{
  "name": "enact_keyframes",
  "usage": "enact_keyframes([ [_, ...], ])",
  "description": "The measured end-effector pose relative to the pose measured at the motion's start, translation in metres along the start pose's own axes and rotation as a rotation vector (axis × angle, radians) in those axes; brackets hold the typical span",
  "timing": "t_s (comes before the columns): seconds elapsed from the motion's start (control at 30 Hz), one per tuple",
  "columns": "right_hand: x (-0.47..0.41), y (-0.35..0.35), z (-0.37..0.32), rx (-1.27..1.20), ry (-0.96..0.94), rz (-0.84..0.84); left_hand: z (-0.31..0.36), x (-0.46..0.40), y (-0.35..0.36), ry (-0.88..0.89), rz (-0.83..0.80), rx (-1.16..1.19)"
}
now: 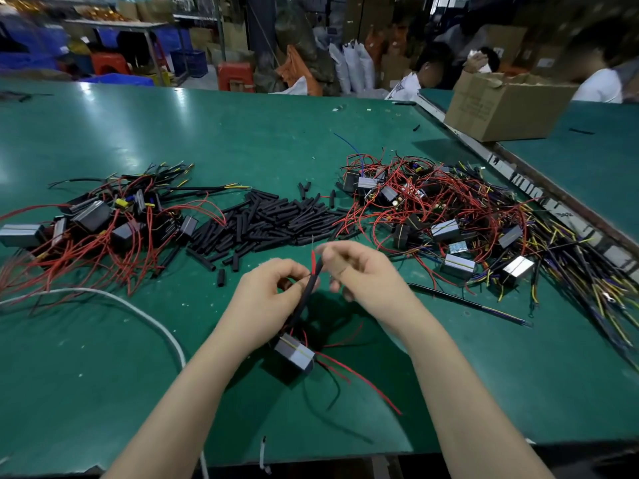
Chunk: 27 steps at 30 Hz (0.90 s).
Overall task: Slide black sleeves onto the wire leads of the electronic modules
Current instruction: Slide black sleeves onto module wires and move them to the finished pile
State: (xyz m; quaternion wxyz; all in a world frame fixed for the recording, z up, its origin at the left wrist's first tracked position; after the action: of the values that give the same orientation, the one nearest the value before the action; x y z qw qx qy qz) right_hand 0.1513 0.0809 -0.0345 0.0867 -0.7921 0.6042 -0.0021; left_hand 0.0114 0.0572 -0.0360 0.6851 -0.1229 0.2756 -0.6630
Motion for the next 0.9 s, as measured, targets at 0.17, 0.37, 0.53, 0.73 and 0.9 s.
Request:
enact_keyframes([
  [0.17, 0.001, -0.009, -0.006, 0.038, -0.081, 0.103, 0.005, 0.002, -0.007, -0.011, 0.107, 0.040],
  [0.37, 0.000, -0.024, -0.011, -0.024, -0.186, 0.258, 0.000, 0.026, 0.009, 0.047, -0.058, -0.204],
  [0.53, 0.001, -0.021, -0.010, -0.019, -0.196, 0.251, -0.009, 0.021, 0.000, -0.056, 0.015, -0.035],
  [0.73, -0.001, -0.007, 0.004, 0.174, -0.089, 0.135, -0.021, 0.022, 0.000, -0.102, -0.016, 0.101],
  [0.9, -0.002, -0.016, 0.015, -0.138, 0.058, 0.190, -0.027, 0.023, 0.002, -0.110, -0.043, 0.150],
])
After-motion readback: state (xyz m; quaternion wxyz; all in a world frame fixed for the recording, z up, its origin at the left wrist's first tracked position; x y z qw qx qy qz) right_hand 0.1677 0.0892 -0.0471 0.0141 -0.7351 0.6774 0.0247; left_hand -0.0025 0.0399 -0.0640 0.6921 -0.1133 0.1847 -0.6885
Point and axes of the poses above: each hand's wrist, its own x-axis away from the middle knuckle, its own y-axis out of the palm, z = x × y, the point moved 8 cm from there along -x, towards the middle knuckle, and after that the axes turned 3 degrees about -x, right-handed, at the moved point
